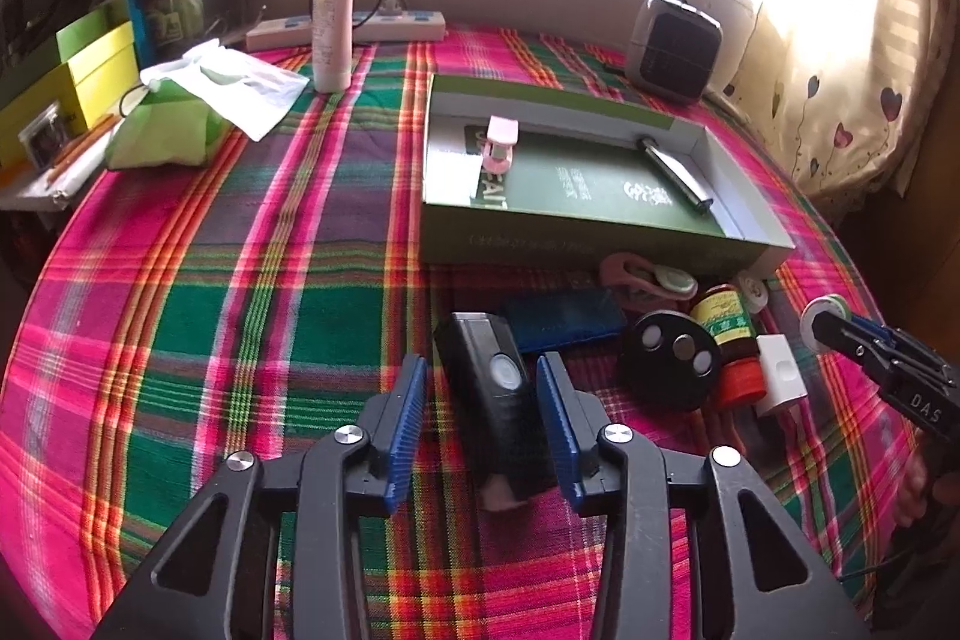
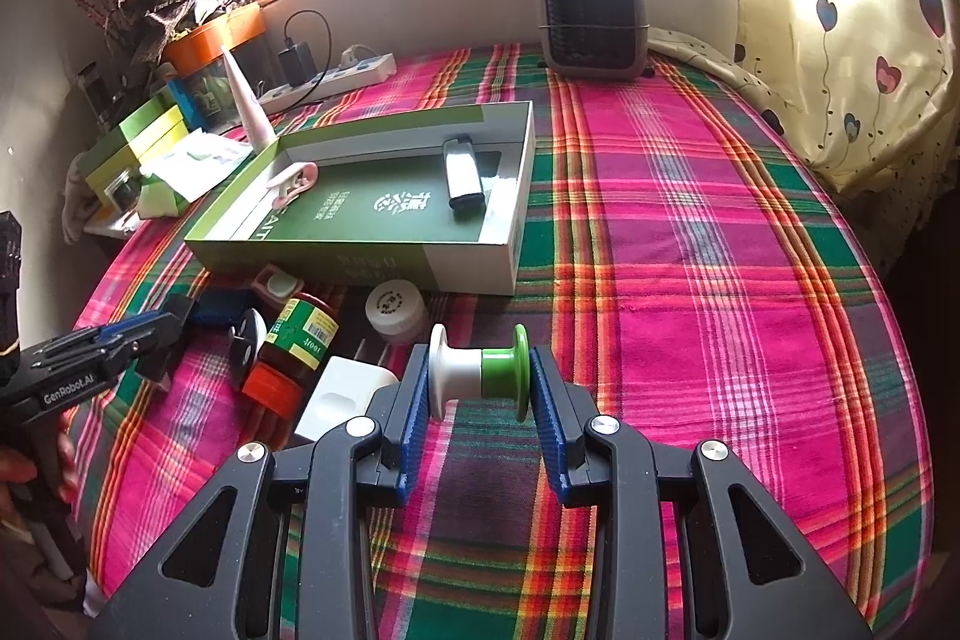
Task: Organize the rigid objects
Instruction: 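Lift the black device with the left gripper while the right gripper holds the spool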
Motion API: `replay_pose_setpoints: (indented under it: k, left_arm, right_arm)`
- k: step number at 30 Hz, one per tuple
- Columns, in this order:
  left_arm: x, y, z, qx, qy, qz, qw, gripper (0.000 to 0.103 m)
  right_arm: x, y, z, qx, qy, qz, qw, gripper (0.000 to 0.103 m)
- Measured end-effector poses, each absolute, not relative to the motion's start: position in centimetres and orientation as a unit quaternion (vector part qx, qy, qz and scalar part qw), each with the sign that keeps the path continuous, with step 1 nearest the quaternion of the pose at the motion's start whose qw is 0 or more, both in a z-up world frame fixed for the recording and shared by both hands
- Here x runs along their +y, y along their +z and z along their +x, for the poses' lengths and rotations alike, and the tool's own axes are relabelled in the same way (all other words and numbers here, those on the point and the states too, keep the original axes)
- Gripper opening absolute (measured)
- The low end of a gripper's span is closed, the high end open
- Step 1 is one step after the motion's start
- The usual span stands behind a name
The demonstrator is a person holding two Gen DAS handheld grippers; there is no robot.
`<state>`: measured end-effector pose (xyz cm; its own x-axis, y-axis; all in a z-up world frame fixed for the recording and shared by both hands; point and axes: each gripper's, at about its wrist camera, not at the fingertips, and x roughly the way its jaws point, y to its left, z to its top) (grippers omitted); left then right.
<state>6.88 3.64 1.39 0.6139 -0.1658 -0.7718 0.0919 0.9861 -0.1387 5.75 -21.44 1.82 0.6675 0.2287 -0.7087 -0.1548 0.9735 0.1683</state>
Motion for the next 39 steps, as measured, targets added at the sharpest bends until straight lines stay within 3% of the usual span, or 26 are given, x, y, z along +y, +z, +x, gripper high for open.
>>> replay_pose_setpoints:
  k: [10,21,39]
  left_arm:
    - [3.0,0.9,6.7,0.436,-0.065,-0.033,0.897,0.037]
    - [2.9,1.2,6.2,0.434,-0.069,-0.034,0.898,0.024]
    - [3.1,3.2,6.0,0.418,-0.073,-0.021,0.905,0.023]
  right_arm:
    - [-21.5,1.7,5.8,0.395,0.106,0.05,0.911,0.033]
    - [-21.5,1.8,5.7,0.393,0.106,0.052,0.912,0.033]
    - [-21.3,2.7,5.4,0.382,0.111,0.05,0.916,0.033]
